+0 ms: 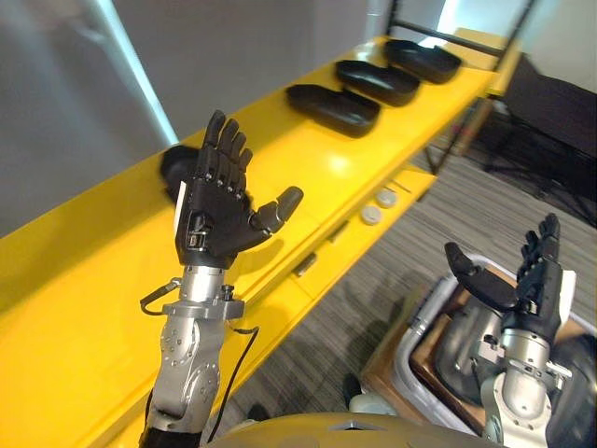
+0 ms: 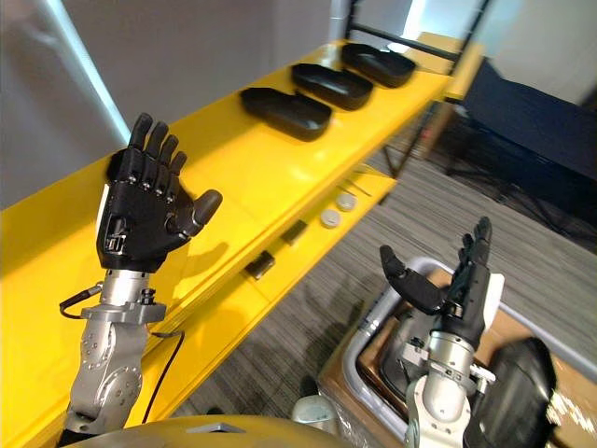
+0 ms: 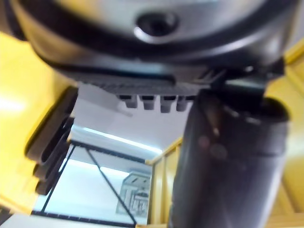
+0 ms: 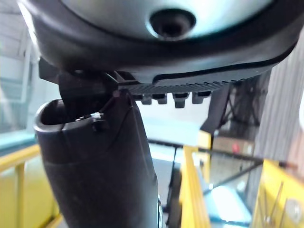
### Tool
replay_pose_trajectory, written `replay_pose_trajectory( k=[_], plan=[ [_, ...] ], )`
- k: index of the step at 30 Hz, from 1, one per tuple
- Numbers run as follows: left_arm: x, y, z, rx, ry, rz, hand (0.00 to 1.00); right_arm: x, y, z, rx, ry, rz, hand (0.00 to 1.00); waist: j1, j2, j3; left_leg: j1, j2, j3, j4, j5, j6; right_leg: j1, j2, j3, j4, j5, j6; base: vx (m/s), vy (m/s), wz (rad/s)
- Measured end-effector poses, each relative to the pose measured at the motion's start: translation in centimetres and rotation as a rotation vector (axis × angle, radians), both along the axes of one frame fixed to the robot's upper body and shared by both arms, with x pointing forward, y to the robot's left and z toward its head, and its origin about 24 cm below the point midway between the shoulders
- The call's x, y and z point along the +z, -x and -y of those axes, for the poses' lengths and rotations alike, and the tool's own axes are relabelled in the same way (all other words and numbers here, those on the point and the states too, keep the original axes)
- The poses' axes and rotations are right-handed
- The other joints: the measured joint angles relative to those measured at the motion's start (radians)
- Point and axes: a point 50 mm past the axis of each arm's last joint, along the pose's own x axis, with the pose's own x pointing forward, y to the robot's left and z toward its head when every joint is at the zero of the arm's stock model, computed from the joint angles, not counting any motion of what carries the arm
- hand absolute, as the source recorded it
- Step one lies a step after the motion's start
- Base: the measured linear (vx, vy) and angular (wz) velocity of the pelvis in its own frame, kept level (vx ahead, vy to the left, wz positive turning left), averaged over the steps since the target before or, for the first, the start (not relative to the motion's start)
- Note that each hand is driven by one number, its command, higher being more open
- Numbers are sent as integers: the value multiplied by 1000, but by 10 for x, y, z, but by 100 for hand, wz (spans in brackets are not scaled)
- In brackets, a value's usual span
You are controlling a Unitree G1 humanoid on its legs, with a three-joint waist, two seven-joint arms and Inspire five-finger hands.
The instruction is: Walk over and take three plastic housings, then place them on the shelf
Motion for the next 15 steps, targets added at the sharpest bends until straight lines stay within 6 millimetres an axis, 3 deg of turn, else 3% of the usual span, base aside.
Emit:
replay_pose_trajectory(
  k=[4, 7, 10, 11, 12, 14, 15],
  plan=[
    [-7, -6, -1, 21, 13, -43, 100, -5, 16, 7, 2, -96, 5, 100, -52, 5, -9, 1, 23, 65, 1, -7, -17, -34, 32, 56, -10, 9, -3, -15, -79, -60],
    [-4, -10, 3, -3, 37, -30, 100, -5, 17, 6, 19, -111, 24, 100, -50, 19, -9, -3, 40, 59, 3, -1, -26, -34, 47, 49, -20, 16, -3, 10, -84, -2],
    [1, -13, 2, 10, 45, -15, 100, 2, 0, -2, 85, -107, 73, 100, -37, 34, -10, -15, 51, 32, 12, 2, -29, -35, 60, 30, -20, 17, -4, 5, -67, 18],
    [2, -14, 0, 21, 46, -11, 100, 7, -11, -6, 119, -108, 106, 100, -24, 33, -9, -56, 54, -10, 77, -25, -16, -50, 60, 29, -18, 18, -5, -32, -65, 2],
    [2, -14, -3, 38, 49, -14, 100, 14, -22, -9, 157, -94, 143, 100, 11, 37, -7, -107, 58, -112, 164, -79, -3, -66, 64, 50, -20, 26, -19, -41, -61, -22],
    [-6, -6, -17, 111, 59, -50, 100, 27, -46, -14, 259, -36, 185, 100, 72, 63, 10, -150, 63, -275, 278, -166, -1, -74, 84, 111, -23, 36, -29, -32, 1, -82],
    [-10, -3, -21, 132, 60, -68, 100, 29, -52, -16, 284, -29, 191, 100, 79, 68, 12, -155, 63, -302, 300, -182, -3, -72, 86, 121, -23, 37, -29, -24, 55, -74]
  ],
)
